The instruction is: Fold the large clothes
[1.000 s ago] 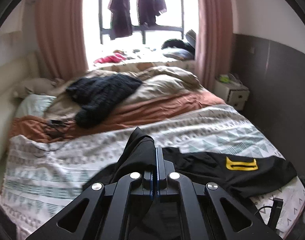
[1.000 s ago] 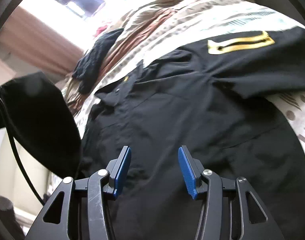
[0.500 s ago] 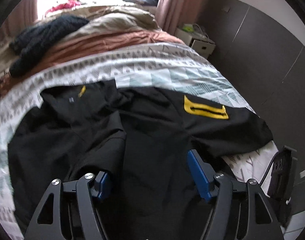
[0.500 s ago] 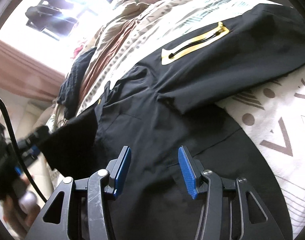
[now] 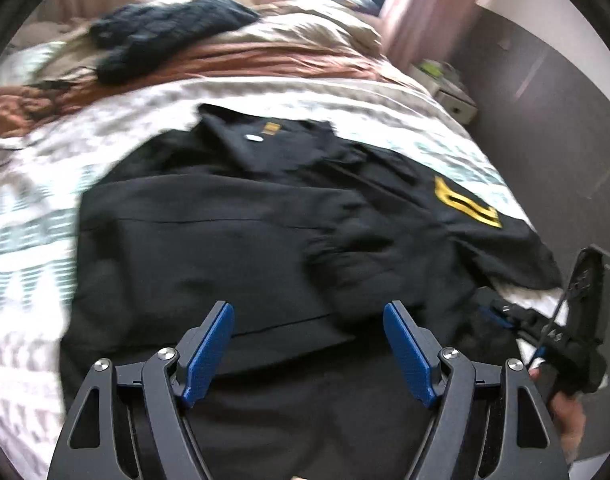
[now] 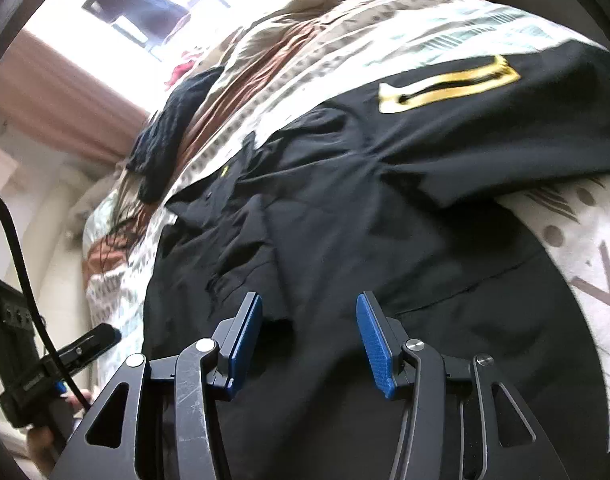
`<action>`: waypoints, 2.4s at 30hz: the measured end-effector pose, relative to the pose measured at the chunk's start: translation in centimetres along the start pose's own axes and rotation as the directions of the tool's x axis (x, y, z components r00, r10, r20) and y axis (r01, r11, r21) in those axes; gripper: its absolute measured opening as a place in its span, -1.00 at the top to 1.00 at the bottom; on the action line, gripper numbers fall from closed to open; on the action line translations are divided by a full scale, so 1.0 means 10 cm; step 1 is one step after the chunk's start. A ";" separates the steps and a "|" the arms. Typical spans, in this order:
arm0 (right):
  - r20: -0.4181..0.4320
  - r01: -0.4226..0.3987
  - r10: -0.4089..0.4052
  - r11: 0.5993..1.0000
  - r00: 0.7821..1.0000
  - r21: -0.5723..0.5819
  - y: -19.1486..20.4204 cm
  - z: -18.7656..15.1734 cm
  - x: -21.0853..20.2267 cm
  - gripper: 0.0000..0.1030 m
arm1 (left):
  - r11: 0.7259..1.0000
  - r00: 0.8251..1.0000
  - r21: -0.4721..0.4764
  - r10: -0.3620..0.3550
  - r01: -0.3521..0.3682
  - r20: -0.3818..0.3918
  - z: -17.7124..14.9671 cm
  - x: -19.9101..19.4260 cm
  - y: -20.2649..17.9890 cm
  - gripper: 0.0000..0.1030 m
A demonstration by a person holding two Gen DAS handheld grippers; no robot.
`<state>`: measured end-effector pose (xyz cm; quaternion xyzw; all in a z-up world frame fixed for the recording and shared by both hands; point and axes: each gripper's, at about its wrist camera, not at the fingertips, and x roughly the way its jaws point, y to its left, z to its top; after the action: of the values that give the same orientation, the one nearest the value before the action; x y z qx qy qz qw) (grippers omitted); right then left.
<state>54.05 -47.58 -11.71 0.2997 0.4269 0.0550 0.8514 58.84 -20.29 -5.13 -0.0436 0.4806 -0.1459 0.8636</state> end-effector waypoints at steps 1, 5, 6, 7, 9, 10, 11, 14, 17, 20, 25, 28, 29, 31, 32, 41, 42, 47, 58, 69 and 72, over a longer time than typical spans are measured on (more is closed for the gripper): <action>-0.004 0.002 -0.002 1.000 1.000 -0.022 0.07 -0.02 0.02 0.03 | 1.000 1.000 -0.009 0.025 -0.025 0.015 -0.04 -0.07 0.11 -0.52; -0.019 0.008 -0.010 0.996 1.000 -0.090 0.33 -0.10 0.12 0.03 | 0.993 0.993 -0.064 0.100 -0.096 0.056 -0.22 -0.31 0.52 -0.52; -0.023 0.012 -0.015 0.994 1.000 -0.108 0.40 -0.12 0.16 0.03 | 0.991 0.991 -0.081 0.114 -0.109 0.067 -0.27 -0.36 0.62 -0.52; -0.028 0.014 -0.018 0.992 0.999 -0.125 0.47 -0.14 0.20 0.03 | 0.989 0.989 -0.091 0.124 -0.117 0.076 -0.30 -0.40 0.70 -0.52; -0.041 0.019 -0.026 0.987 0.999 -0.162 0.61 -0.19 0.29 0.03 | 0.984 0.983 -0.105 0.155 -0.144 0.099 -0.41 -0.48 0.87 -0.52; -0.047 0.025 -0.034 0.983 0.998 -0.183 0.68 -0.21 0.34 0.02 | 0.981 0.979 -0.114 0.170 -0.157 0.109 -0.46 -0.50 0.95 -0.52; -0.049 0.030 -0.041 0.979 0.998 -0.203 0.74 -0.24 0.37 -0.10 | 0.978 0.977 -0.128 0.179 -0.164 0.115 -0.50 -0.52 1.03 -0.52; -0.026 0.064 -0.075 0.955 0.997 -0.288 0.97 -0.31 0.48 -0.43 | 0.969 0.976 -0.187 0.187 -0.164 0.111 -0.65 -0.51 1.31 -0.51; -0.010 0.114 -0.127 0.923 0.992 -0.369 1.15 -0.37 0.63 -0.43 | 0.958 0.972 -0.220 0.210 -0.183 0.106 -0.72 -0.45 1.48 -0.39; -0.028 0.138 -0.164 0.903 0.986 -0.408 1.22 -0.44 0.79 -0.43 | 0.954 0.972 -0.230 0.218 -0.193 0.089 -0.70 -0.38 1.60 -0.25; -0.043 0.201 -0.249 0.863 0.968 -0.464 1.28 -0.55 1.03 -0.43 | 0.952 0.975 -0.253 0.203 -0.175 0.092 -0.81 -0.18 1.79 -0.18; -0.046 0.247 -0.305 0.841 0.951 -0.482 1.25 -0.59 1.16 -0.43 | 0.948 0.982 -0.266 0.186 -0.173 0.024 -0.93 0.11 1.92 0.18; -0.045 0.263 -0.323 0.836 0.945 -0.482 1.24 -0.60 1.19 -0.43 | 0.944 0.984 -0.280 0.179 -0.174 -0.005 -0.97 0.20 1.96 0.22; -0.040 0.288 -0.349 0.829 0.936 -0.479 1.19 -0.60 1.23 -0.42 | 0.940 0.983 -0.292 0.181 -0.177 -0.012 -1.03 0.28 2.00 0.32; -0.031 0.298 -0.355 0.828 0.934 -0.476 1.18 -0.59 1.23 -0.30 | 0.942 0.982 -0.285 0.189 -0.180 0.005 -1.05 0.28 2.00 0.32; 0.081 0.304 -0.294 0.886 0.952 -0.350 0.95 -0.27 0.74 0.22 | 0.932 0.979 -0.305 0.204 -0.194 0.001 -1.04 0.26 2.07 0.61; 0.106 0.308 -0.289 0.895 0.952 -0.322 0.89 -0.21 0.65 0.22 | 0.931 0.979 -0.309 0.203 -0.193 0.001 -1.04 0.26 2.08 0.61; 0.173 0.366 -0.342 0.922 0.923 -0.127 0.39 0.04 0.27 0.16 | 0.932 0.974 -0.292 0.227 -0.217 0.001 -1.02 0.24 2.04 0.61; 0.044 0.071 -0.079 0.986 0.996 0.149 -0.35 0.09 0.36 0.15 | 0.925 0.973 -0.312 0.230 -0.216 0.008 -1.03 0.23 2.05 0.60; 0.003 0.040 -0.041 0.993 0.999 0.112 -0.30 0.23 0.78 0.96 | 0.921 0.967 -0.304 0.256 -0.244 0.001 -1.00 0.23 2.02 0.60; 0.017 0.043 -0.046 0.991 0.999 0.127 -0.33 0.24 0.64 0.77 | 0.918 0.968 -0.321 0.249 -0.234 0.006 -0.97 0.18 2.01 0.54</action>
<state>59.37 -49.11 -16.92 0.3442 0.4274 0.0056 0.8359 55.72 -1.02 -16.11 -0.1256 0.4791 0.0421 0.8677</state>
